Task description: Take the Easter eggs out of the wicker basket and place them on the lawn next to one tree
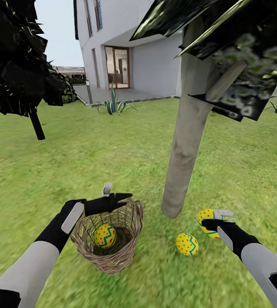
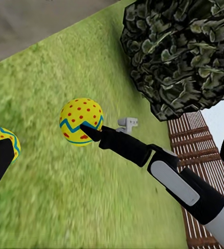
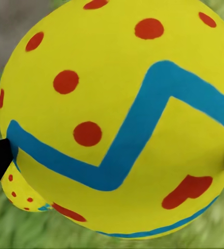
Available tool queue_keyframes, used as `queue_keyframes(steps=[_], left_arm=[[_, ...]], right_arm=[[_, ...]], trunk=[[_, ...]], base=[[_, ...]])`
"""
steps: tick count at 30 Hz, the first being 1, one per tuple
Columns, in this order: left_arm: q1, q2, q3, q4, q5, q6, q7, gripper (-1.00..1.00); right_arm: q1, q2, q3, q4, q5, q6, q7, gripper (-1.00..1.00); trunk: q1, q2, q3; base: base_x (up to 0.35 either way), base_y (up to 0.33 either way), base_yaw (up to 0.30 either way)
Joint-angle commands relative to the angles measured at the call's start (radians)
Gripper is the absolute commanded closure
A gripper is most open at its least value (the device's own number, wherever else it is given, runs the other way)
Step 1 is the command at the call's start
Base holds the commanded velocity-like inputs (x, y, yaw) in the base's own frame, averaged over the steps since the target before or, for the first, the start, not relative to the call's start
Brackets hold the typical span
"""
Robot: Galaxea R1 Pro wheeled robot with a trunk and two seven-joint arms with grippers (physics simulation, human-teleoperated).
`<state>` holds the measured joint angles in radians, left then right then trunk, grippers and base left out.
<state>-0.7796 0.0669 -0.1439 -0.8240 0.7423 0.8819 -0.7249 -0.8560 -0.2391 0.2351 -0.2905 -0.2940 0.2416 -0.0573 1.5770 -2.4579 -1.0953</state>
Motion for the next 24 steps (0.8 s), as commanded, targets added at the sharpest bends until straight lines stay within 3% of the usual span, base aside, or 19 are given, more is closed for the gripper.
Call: queue_keyframes(steps=[1, 11, 13, 19, 24], left_arm=[[-0.001, 0.001, -0.002, 0.000, 0.004, 0.005, 0.000, -1.00], [0.000, 0.000, -0.002, 0.000, 0.003, 0.005, -0.001, -1.00], [0.000, 0.000, -0.002, -0.001, 0.003, 0.005, -0.001, -1.00], [0.000, -0.001, -0.002, -0.001, 0.003, 0.005, -0.001, -1.00], [0.002, -0.002, -0.002, -0.001, 0.003, 0.005, -0.001, -1.00]], right_arm=[[0.000, -0.001, 0.008, -0.002, -0.011, 0.005, -0.004, 1.00], [0.000, 0.002, 0.009, -0.001, -0.012, 0.012, -0.013, 1.00], [0.000, 0.003, 0.010, 0.019, -0.013, 0.022, -0.047, 1.00], [0.000, 0.006, 0.009, 0.082, -0.013, 0.023, -0.076, 1.00], [0.000, 0.006, 0.009, 0.082, -0.013, 0.023, -0.073, 1.00]], trunk=[[0.000, 0.000, -0.001], [0.000, 0.000, -0.001], [0.000, 0.000, -0.001], [0.023, -0.042, -0.020], [0.025, -0.043, -0.039]], base=[[0.207, -0.229, 0.000], [0.187, -0.190, 0.000], [0.009, -0.009, 0.000], [0.001, -0.001, 0.000], [0.000, 0.000, 0.000]])
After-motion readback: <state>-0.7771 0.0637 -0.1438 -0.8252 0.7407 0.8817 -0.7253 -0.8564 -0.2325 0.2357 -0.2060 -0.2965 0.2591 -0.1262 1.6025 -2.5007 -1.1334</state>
